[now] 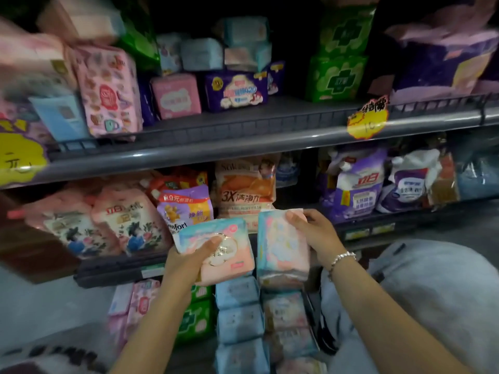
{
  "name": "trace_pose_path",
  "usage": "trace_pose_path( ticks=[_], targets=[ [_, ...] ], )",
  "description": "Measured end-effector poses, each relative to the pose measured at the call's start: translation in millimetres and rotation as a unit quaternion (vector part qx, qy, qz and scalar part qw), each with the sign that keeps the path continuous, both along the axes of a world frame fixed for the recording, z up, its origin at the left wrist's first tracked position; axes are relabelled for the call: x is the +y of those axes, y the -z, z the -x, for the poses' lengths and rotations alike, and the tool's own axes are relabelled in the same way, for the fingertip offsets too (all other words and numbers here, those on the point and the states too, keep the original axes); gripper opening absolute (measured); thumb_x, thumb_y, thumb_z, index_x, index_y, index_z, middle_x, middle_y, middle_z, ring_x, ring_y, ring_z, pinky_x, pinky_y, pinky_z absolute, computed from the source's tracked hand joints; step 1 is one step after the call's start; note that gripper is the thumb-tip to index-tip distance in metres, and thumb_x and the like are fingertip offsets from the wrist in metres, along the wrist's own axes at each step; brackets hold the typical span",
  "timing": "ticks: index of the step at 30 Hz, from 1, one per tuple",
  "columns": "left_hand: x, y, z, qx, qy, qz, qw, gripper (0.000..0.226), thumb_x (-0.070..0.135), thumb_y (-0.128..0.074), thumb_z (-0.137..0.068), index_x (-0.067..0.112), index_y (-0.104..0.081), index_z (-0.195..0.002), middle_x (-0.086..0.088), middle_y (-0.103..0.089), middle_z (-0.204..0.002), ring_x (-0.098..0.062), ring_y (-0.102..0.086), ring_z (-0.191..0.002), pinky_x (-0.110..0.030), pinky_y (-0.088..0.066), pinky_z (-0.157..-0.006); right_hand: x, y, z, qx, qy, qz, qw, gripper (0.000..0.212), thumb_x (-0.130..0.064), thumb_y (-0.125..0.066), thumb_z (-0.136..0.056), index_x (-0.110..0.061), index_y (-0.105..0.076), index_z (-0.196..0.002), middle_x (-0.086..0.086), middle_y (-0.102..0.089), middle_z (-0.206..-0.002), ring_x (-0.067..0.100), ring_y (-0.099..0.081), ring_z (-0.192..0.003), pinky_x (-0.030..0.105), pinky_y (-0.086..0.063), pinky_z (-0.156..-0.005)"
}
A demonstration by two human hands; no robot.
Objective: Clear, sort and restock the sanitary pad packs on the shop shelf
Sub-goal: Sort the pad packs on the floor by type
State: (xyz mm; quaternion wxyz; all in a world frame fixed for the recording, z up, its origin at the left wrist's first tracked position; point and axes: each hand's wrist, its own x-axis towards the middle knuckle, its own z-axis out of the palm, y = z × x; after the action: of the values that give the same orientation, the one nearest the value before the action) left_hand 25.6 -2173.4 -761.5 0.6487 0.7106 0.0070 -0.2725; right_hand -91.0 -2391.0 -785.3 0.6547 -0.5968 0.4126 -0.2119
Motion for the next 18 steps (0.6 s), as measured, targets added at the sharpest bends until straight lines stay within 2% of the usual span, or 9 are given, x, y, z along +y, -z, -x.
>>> trace_pose_path(
  ticks=[4, 8, 11, 14, 18],
  targets=[
    [1.1, 32.7, 5.4, 0.041, -0.022, -0.014, 0.999, 0.037, 0.022, -0.081, -0.075, 0.013, -0.065, -0.108, -0.004, -0.072, -0.091, -0.017, -0.069, -0.072, -0.021, -0.051, -0.045, 8.3, 44.6, 13.9, 0.039, 0.073, -0.031, 0.996, 0.025, -0.025, -0.074, -0.085, -0.009, -0.054, -0.086, 0.008, -0.064, -0.085, 0.019, -0.06, -0.073, 0.03, -0.049, -0.064],
    [4.8, 53.1, 7.7, 0.093, -0.04, -0.018, 0.995, 0.032, 0.019, -0.079, -0.077, 0.009, -0.064, -0.104, -0.008, -0.07, -0.088, -0.018, -0.066, -0.071, -0.02, -0.05, -0.04, 7.8, 91.3, 28.4, 0.131, 0.114, -0.015, 0.985, 0.029, -0.032, -0.077, -0.079, -0.015, -0.054, -0.079, 0.011, -0.067, -0.087, 0.026, -0.062, -0.08, 0.037, -0.052, -0.077],
    [6.5, 64.0, 1.9, 0.104, -0.055, -0.034, 0.992, 0.04, 0.024, -0.082, -0.073, 0.011, -0.063, -0.105, -0.012, -0.072, -0.096, -0.023, -0.069, -0.078, -0.025, -0.054, -0.045, 13.5, 112.2, 37.7, 0.177, 0.101, 0.026, 0.979, 0.029, -0.027, -0.078, -0.079, -0.013, -0.053, -0.076, 0.007, -0.063, -0.076, 0.025, -0.06, -0.074, 0.028, -0.044, -0.064],
    [5.8, 71.5, -3.1, 0.105, -0.059, -0.039, 0.992, 0.041, 0.026, -0.083, -0.072, 0.012, -0.064, -0.105, -0.013, -0.072, -0.101, -0.025, -0.07, -0.083, -0.026, -0.056, -0.047, 23.6, 126.2, 46.5, 0.208, 0.087, 0.033, 0.974, 0.031, -0.03, -0.075, -0.083, -0.014, -0.049, -0.077, 0.0, -0.057, -0.07, 0.016, -0.053, -0.065, 0.026, -0.039, -0.054],
    [2.0, 77.4, -2.9, 0.108, -0.053, -0.045, 0.992, 0.043, 0.029, -0.082, -0.073, 0.011, -0.063, -0.107, -0.011, -0.071, -0.099, -0.019, -0.068, -0.076, -0.021, -0.051, -0.041, 26.8, 150.6, 52.7, 0.228, 0.124, 0.008, 0.966, 0.034, -0.032, -0.077, -0.08, -0.018, -0.048, -0.068, 0.001, -0.058, -0.068, 0.025, -0.058, -0.074, 0.033, -0.047, -0.07]
  ],
)
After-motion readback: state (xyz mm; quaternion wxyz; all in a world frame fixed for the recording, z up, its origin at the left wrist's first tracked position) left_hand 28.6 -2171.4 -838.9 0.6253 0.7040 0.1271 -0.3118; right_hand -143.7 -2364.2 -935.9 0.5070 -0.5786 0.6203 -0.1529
